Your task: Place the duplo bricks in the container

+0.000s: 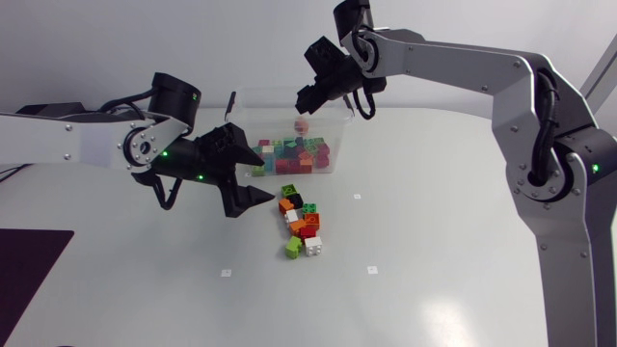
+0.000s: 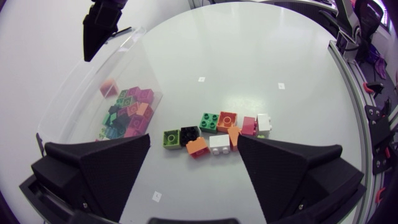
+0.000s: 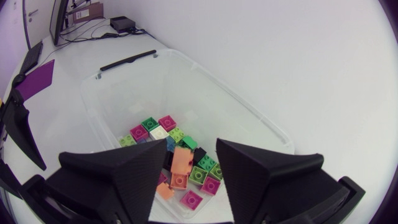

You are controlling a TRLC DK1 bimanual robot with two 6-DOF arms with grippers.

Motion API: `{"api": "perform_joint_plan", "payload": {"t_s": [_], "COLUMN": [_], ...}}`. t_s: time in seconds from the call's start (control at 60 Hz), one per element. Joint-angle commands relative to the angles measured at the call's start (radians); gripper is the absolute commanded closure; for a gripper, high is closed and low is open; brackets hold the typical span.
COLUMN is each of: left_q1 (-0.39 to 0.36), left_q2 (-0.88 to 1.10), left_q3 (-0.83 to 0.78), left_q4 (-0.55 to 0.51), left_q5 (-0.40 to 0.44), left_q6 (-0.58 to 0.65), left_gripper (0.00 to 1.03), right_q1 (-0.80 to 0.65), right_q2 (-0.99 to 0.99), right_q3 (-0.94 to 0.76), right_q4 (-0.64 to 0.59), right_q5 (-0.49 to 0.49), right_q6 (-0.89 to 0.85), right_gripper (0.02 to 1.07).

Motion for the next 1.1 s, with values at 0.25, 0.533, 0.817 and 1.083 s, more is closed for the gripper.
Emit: {"api": "perform_joint_plan", "payload": {"t_s": [0.25,0.533,0.817,1.083], "left_q1": [-0.023,-0.089,-0.164,-0.204], "left_q2": [0.147,0.143,0.096,0.159], "left_q3": [0.000,-0.011,-0.050,0.027], "left_q4": [0.075,-0.022,-0.106,-0.203], "left_q5": [-0.028,-0.060,-0.152,-0.180], "left_q6": [0.074,0.068,-0.059,-0.207], "left_gripper": [0.06,0.07,0.07,0.08], "right_q1": [0.001,-0.011,-0.016,-0.003], "right_q2": [-0.227,-0.503,-0.683,-0.747], "right_q3": [-0.217,-0.596,-0.884,-1.038], "right_q4": [0.026,0.121,0.191,0.219], "right_q5": [-0.001,-0.001,0.001,0.002], "right_q6": [-0.001,-0.024,-0.019,-0.013], "right_gripper": [0.17,0.17,0.17,0.17]}}
